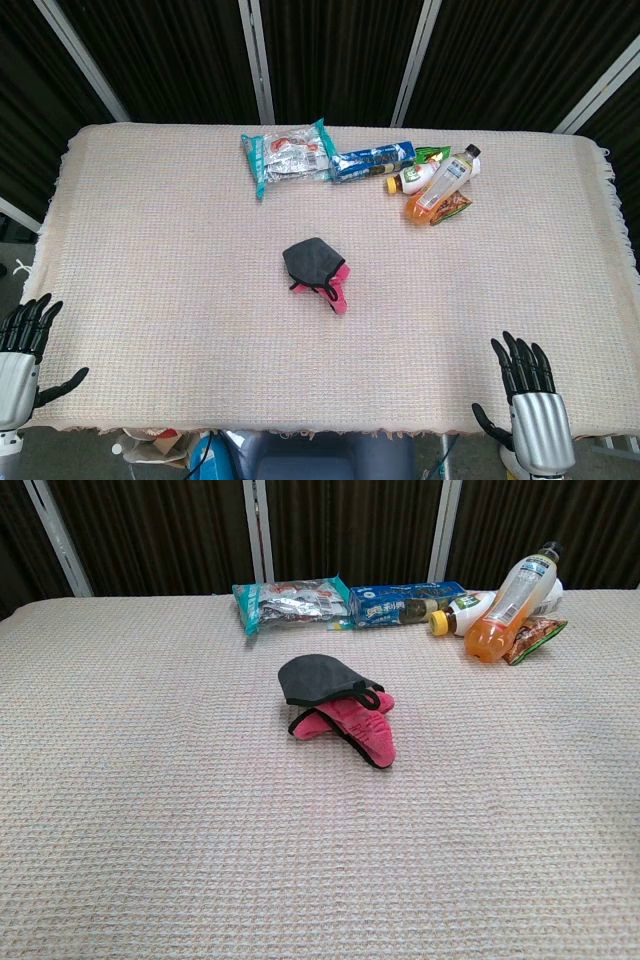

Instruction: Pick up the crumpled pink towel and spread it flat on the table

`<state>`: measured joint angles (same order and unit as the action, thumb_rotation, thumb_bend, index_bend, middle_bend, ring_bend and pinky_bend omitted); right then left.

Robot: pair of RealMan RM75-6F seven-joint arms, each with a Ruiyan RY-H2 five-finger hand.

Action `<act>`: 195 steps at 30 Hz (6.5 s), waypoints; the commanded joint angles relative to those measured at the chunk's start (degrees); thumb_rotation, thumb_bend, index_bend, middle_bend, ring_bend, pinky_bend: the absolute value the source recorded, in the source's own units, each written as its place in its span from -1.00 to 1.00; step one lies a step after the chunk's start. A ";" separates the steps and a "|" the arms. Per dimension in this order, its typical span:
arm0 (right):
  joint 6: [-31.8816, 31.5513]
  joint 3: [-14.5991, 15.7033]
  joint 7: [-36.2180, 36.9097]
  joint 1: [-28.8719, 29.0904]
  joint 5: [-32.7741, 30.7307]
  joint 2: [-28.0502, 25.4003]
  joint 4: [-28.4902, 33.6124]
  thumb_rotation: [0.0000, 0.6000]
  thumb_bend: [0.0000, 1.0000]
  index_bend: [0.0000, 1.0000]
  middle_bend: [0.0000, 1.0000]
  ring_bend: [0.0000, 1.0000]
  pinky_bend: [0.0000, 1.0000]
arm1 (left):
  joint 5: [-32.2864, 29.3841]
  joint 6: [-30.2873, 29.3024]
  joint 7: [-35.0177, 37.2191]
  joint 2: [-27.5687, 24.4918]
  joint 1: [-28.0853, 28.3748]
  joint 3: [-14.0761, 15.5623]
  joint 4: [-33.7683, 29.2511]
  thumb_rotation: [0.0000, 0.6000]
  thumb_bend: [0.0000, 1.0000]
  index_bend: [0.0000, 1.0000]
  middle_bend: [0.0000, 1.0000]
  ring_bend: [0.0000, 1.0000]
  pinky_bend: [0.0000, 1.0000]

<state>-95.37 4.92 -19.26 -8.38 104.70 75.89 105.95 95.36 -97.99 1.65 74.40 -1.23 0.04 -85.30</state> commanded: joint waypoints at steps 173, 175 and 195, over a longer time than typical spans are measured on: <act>24.52 -18.67 11.79 42.39 -27.76 35.29 -31.15 1.00 -0.16 -0.44 -0.66 -0.91 -0.92 | -5.72 5.46 -0.47 3.91 2.62 -1.82 4.95 1.00 -0.92 -1.00 -1.00 -1.00 -1.00; 24.71 -18.58 11.35 42.44 -27.91 35.47 -31.34 1.00 -0.16 -0.45 -0.66 -0.91 -0.92 | -5.64 5.34 -0.37 3.87 2.59 -1.81 4.91 1.00 -0.92 -1.00 -1.00 -1.00 -1.00; 25.92 -18.10 10.02 42.24 -29.27 36.90 -30.33 1.00 -0.20 -0.80 -0.74 -0.96 -0.92 | -5.50 5.29 -0.04 3.78 2.51 -1.70 4.95 1.00 -0.92 -1.00 -1.00 -1.00 -1.00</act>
<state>-69.49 -13.18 -9.20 33.86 75.49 112.73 75.56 89.86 -92.70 1.61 78.19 1.28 -1.66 -80.35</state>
